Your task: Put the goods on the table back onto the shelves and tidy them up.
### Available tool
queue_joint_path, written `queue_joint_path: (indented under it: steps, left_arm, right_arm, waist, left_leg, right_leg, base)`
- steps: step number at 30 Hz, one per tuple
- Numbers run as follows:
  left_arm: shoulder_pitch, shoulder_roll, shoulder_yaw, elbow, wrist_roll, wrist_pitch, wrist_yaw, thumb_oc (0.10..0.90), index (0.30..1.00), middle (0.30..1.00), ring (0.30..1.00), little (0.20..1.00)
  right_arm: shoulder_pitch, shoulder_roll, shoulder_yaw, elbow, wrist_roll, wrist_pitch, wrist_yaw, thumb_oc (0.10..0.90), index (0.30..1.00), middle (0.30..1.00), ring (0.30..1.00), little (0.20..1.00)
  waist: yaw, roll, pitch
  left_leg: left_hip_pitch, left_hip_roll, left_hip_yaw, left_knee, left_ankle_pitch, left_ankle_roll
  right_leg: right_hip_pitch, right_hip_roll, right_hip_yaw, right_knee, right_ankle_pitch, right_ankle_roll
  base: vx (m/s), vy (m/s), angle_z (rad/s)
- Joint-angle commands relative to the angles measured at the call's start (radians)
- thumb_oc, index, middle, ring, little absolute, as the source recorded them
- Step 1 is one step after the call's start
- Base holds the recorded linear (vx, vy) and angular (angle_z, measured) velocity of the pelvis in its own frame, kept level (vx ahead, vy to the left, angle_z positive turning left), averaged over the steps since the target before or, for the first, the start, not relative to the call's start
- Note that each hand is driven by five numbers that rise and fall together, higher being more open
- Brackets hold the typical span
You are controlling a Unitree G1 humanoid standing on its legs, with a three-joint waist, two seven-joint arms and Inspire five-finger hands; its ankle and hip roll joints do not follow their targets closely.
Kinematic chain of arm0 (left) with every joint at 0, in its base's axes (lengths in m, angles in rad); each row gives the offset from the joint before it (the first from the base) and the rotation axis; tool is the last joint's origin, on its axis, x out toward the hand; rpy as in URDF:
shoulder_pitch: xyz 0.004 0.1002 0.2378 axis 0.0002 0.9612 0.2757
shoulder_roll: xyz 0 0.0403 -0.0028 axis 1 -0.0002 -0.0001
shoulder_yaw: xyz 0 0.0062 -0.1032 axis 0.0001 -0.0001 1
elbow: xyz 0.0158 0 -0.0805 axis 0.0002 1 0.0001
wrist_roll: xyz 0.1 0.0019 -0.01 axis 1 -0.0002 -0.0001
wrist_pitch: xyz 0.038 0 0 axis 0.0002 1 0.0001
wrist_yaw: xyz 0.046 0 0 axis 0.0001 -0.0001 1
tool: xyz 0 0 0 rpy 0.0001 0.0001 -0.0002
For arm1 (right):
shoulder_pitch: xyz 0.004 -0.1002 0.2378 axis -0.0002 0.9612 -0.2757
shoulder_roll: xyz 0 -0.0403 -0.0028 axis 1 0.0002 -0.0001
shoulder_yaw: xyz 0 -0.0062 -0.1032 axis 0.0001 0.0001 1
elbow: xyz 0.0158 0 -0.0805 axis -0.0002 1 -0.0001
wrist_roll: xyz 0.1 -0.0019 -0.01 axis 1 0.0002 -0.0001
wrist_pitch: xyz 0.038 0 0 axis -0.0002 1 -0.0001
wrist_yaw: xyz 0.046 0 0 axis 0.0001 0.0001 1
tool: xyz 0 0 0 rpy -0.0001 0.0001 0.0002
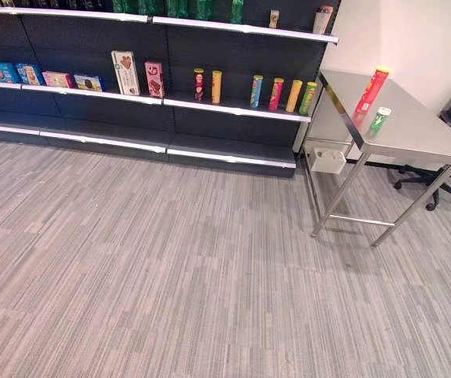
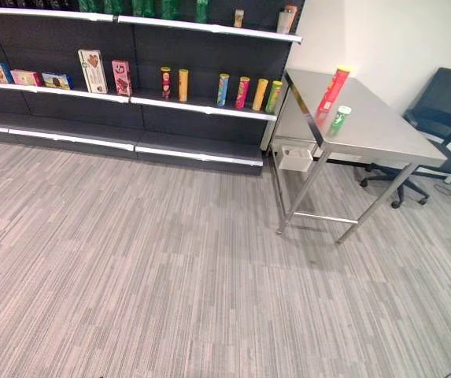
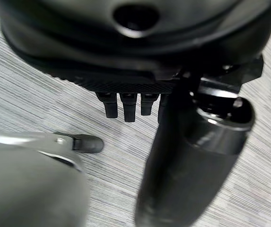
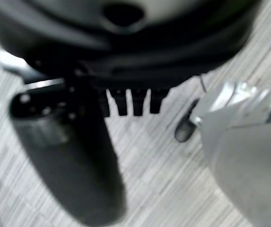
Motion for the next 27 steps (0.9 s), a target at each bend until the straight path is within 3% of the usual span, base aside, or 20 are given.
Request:
queue_joint_path:
  steps: [1, 16, 22, 27]
  left_arm:
    - [-0.037, 0.003, 0.021, 0.033, 0.010, -0.040, -0.001, 0.800, 0.900, 0.900, 0.900, 0.900]
    - [-0.045, 0.015, -0.037, 0.055, 0.126, -0.030, -0.016, 0.800, 0.900, 0.900, 0.900, 0.900]
    - [-0.042, 0.023, -0.052, 0.063, 0.192, -0.030, -0.004, 0.800, 0.900, 0.900, 0.900, 0.900]
    - [-0.042, 0.013, -0.053, 0.053, 0.170, -0.035, 0.000, 0.800, 0.900, 0.900, 0.900, 0.900]
  right_arm:
    - [-0.022, -0.013, -0.027, 0.048, -0.017, -0.023, 0.009, 0.800, 0.900, 0.900, 0.900, 0.900]
    - [-0.028, -0.011, 0.057, 0.015, -0.142, -0.017, 0.029, 0.800, 0.900, 0.900, 0.900, 0.900]
    - [-0.029, -0.006, 0.091, -0.018, -0.200, -0.032, 0.024, 0.800, 0.900, 0.900, 0.900, 0.900]
    - [-0.025, -0.011, 0.071, -0.075, -0.158, -0.060, 0.013, 0.800, 0.900, 0.900, 0.900, 0.900]
  waist:
    - [-0.001, 0.027, -0.008]
    - [0.006, 0.021, -0.002]
    - [0.014, 0.031, -0.008]
    - [-0.001, 0.042, 0.000]
  left_leg:
    - [0.034, 0.035, -0.001, 0.003, -0.103, -0.057]
    - [0.040, 0.038, -0.007, 0.003, -0.107, -0.064]
    - [0.059, 0.034, -0.020, 0.003, -0.114, -0.064]
    - [0.061, 0.036, -0.012, 0.003, -0.115, -0.065]
  right_leg:
    - [-0.043, -0.058, -0.028, -0.011, 0.066, 0.103]
    - [-0.032, -0.061, -0.031, -0.026, 0.065, 0.100]
    - [-0.006, -0.061, -0.043, -0.033, 0.052, 0.095]
    - [-0.007, -0.058, -0.037, -0.031, 0.052, 0.094]
  base:
    - [0.00, 0.000, 0.00]
    - [0.01, -0.002, 0.00]
    - [0.04, -0.022, 0.06]
    - [0.01, -0.006, 0.00]
